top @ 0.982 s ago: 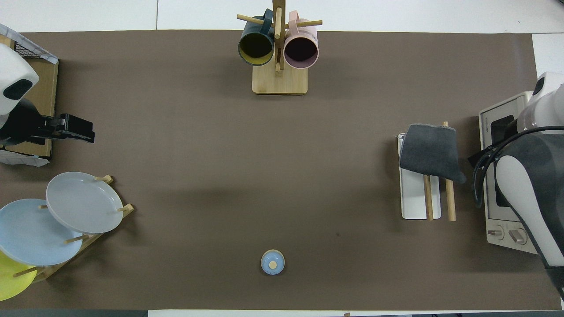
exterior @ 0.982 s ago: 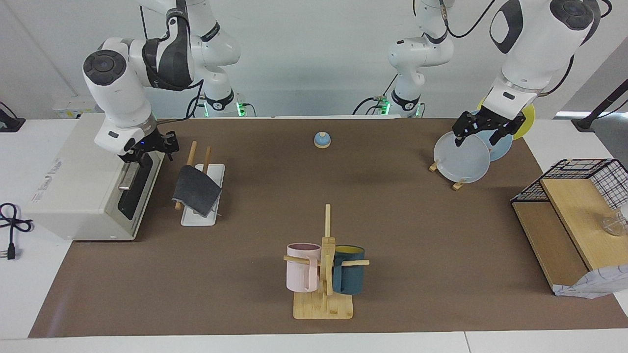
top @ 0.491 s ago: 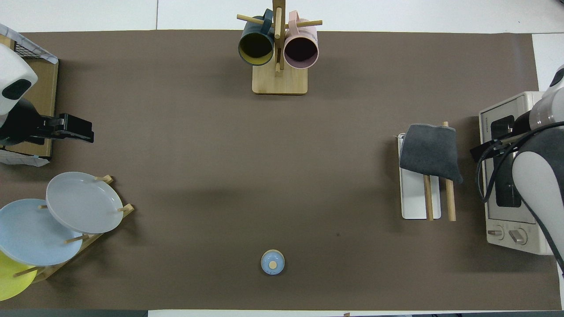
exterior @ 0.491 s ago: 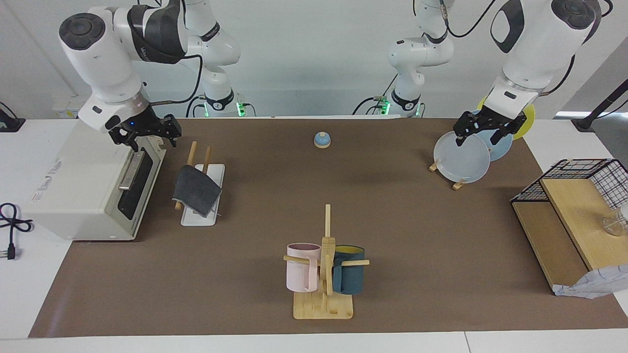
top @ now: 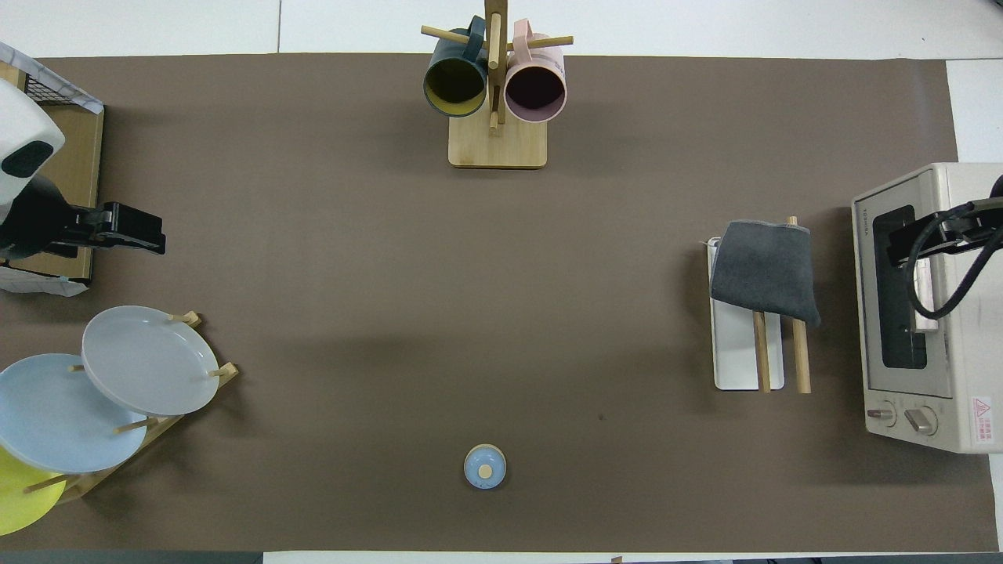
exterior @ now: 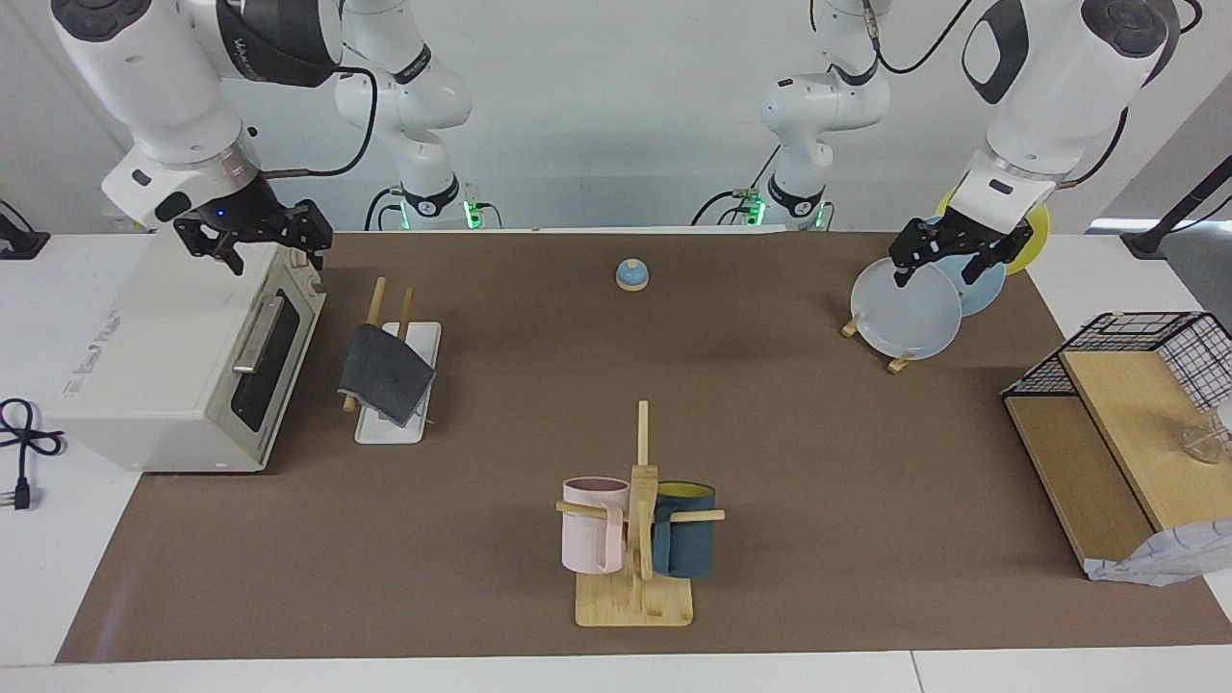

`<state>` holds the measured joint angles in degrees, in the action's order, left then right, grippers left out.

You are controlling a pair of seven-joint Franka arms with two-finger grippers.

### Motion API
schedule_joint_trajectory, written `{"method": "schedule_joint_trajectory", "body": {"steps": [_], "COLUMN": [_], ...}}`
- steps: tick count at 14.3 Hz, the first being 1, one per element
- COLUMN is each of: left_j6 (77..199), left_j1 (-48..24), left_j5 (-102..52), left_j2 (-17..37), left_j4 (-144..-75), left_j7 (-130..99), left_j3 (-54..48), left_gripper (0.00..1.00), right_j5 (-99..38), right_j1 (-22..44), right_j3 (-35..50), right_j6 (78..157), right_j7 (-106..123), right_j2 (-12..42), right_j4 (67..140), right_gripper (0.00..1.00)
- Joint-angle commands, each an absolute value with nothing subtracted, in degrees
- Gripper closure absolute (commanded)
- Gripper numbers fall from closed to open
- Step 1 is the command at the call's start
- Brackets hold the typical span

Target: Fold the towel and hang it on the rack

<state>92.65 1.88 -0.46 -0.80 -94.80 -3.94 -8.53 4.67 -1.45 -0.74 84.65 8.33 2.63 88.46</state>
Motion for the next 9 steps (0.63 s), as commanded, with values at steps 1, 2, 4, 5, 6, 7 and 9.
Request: {"method": "schedule_joint_trajectory", "body": {"steps": [1, 2, 4, 5, 6, 7, 9], "left_j6": [92.8, 92.8, 92.8, 92.8, 92.8, 92.8, 92.9], "left_j1": [2.2, 2.2, 2.2, 2.2, 2.2, 2.2, 2.2], "left_j5": [-1.2, -1.2, -1.2, -1.2, -1.2, -1.2, -1.2], "left_j2": [-2.0, -2.1, -2.1, -2.1, -2.0, -2.1, -2.1], "left_j4": [-96.1, -96.1, -96.1, -96.1, -96.1, -96.1, -96.1], "left_j7": [-3.4, -3.4, -3.3, -3.4, -3.3, -3.4, -3.4], "left_j3": [-8.4, -8.4, -8.4, -8.4, -8.4, -8.4, -8.4], "left_gripper": [0.0, 0.0, 0.0, 0.0, 0.0, 0.0, 0.0], "right_j5": [4.2, 4.4, 3.4, 3.3, 3.6, 3.4, 3.4], "right_j1": [-3.2, -2.7, -3.2, -2.7, -2.5, -2.3, -2.3], "right_j3": [0.8, 0.8, 0.3, 0.1, 0.2, 0.3, 0.4], "right_j6": [83.6, 83.1, 83.5, 83.6, 83.8, 83.5, 83.1], "right_j7": [7.4, 7.4, 6.6, 6.7, 6.6, 6.6, 6.6], "right_j2": [4.6, 4.5, 4.3, 4.3, 4.1, 3.5, 1.3], "right_j4": [85.8, 85.8, 85.8, 85.6, 85.6, 85.6, 86.3], "right_gripper": [0.0, 0.0, 0.0, 0.0, 0.0, 0.0, 0.0]}}
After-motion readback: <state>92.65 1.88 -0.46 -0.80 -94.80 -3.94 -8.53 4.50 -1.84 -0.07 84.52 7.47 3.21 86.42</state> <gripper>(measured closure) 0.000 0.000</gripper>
